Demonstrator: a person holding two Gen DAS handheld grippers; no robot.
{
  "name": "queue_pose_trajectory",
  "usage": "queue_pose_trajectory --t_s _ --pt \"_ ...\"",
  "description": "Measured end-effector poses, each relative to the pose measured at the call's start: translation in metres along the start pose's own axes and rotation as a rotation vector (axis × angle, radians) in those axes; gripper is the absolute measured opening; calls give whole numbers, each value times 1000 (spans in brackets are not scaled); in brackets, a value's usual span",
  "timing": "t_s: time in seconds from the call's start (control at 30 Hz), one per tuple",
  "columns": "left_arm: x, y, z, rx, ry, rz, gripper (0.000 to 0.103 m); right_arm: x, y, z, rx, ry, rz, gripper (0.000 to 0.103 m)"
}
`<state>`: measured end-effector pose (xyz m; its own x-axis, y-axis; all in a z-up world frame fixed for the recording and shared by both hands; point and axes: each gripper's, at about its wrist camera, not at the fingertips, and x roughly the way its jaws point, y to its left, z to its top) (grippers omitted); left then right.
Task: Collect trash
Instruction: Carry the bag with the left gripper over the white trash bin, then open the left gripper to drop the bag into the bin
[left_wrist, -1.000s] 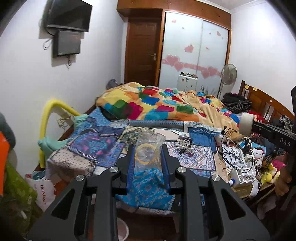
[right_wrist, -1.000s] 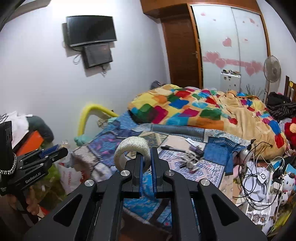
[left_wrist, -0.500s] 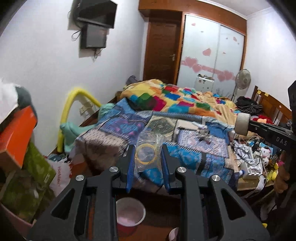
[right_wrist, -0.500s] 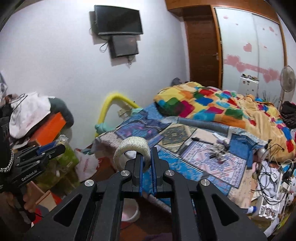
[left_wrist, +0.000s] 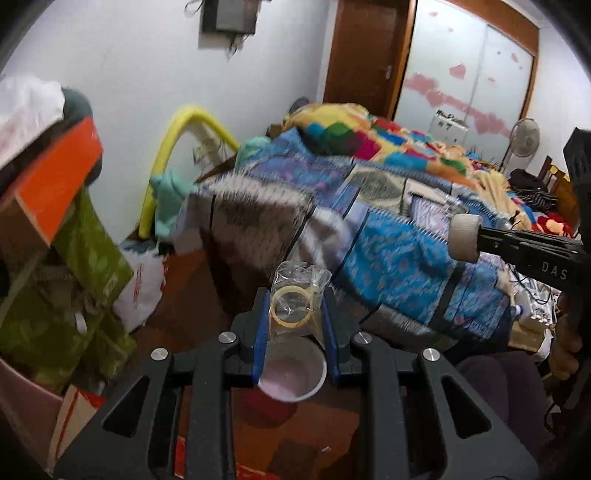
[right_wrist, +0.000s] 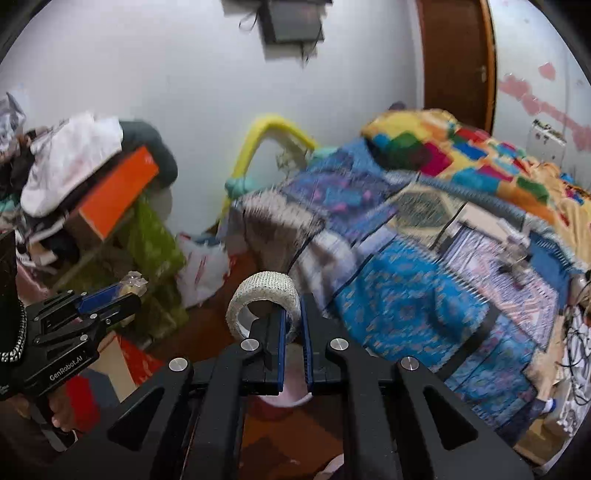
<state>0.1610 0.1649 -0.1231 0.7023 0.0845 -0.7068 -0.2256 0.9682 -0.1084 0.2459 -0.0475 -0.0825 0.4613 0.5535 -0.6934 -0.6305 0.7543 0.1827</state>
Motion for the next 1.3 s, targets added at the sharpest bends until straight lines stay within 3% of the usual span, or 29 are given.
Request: queue_pose_trajectory --t_s 0.53,0.87,0.9,1.03,1.23,1.27,1.3 --pt "129 44 -68 -215 289 -5 26 152 5 -46 -23 370 23 7" --pt "169 50 -83 -252 393 11 26 216 12 -52 -37 490 83 8" --pt "171 49 -83 -251 397 11 26 220 13 -51 -40 504 89 10" --pt "178 47 -78 -256 409 -1 26 227 16 -48 -47 533 109 39" --pt "193 42 -69 -262 426 -44 26 218 6 -43 -58 501 88 39" --pt "196 40 -67 -271 429 -55 29 216 3 -42 -54 500 89 39" --pt "199 40 -65 -276 434 -59 40 214 1 -41 -52 498 89 39"
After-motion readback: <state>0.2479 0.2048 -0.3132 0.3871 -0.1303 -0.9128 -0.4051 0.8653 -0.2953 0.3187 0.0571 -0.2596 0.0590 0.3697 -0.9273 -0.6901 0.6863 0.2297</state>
